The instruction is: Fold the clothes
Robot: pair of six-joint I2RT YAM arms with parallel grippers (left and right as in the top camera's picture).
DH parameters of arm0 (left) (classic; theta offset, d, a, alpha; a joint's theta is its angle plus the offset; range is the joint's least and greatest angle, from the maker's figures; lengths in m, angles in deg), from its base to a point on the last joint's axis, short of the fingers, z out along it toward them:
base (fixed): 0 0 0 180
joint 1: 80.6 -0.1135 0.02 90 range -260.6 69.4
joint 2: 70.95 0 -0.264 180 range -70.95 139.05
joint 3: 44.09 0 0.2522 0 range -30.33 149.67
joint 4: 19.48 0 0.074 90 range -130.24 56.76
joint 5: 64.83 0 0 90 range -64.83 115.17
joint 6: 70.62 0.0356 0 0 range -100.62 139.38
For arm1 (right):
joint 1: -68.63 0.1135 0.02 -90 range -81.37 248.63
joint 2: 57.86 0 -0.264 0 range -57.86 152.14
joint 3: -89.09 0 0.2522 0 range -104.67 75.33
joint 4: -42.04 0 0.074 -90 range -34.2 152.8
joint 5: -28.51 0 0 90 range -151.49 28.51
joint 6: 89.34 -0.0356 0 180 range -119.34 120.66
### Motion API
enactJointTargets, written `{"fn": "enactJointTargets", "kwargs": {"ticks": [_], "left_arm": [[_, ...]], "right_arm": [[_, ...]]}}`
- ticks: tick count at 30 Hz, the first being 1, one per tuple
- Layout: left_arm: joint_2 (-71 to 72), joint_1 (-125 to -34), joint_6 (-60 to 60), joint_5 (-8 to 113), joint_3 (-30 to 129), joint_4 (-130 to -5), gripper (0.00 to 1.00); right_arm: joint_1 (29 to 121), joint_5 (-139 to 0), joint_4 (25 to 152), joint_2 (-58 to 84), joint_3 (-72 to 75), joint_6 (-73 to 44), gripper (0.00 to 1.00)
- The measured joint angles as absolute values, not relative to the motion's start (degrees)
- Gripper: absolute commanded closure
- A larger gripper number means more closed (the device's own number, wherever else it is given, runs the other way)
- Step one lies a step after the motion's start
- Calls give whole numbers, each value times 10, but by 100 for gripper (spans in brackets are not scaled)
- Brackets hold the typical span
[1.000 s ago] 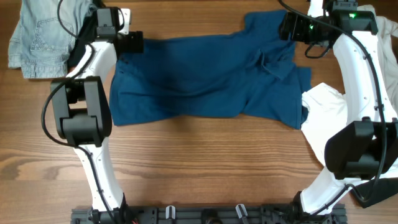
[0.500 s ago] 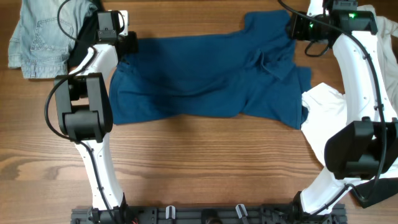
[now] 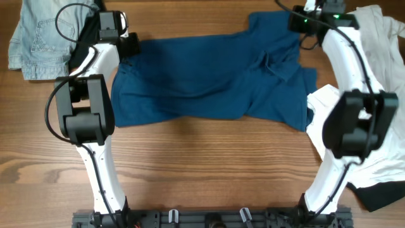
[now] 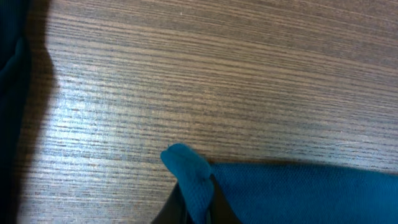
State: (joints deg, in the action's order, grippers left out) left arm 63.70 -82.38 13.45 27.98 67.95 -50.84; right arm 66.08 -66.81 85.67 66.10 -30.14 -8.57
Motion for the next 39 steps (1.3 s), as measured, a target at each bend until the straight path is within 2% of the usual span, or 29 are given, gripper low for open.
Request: {"fn": "enactJointTargets", "kwargs": {"ticks": [4,10,15,20,22,29,30,31,39], "left_arm": [[637,-824,130,280,680,-510,96],[636,-824,128,280,680,-511,96],[636,-822,111,279,680,-511,96],[636,-822,105,278,680,-512,96],[636,-822,104,278,680,-512,96],[636,-822,104,278,680,-512,96],[636,-822,104,278,680,-512,96],[636,-822,104,278,680,-512,96],[636,-822,102,278,680,-512,96]], "right_arm": [[654,-664,814,706,-301,-103,41],[628,-665,740,750,-301,-126,40],[615,-677,700,788,-301,-145,40],[615,-689,678,819,-301,-152,45],[615,-691,666,826,-301,-154,48],[615,-694,640,831,-301,-159,70],[615,-694,639,832,-301,-158,77],[615,-693,638,834,-301,-160,96],[616,-691,632,845,-303,-156,96]]}}
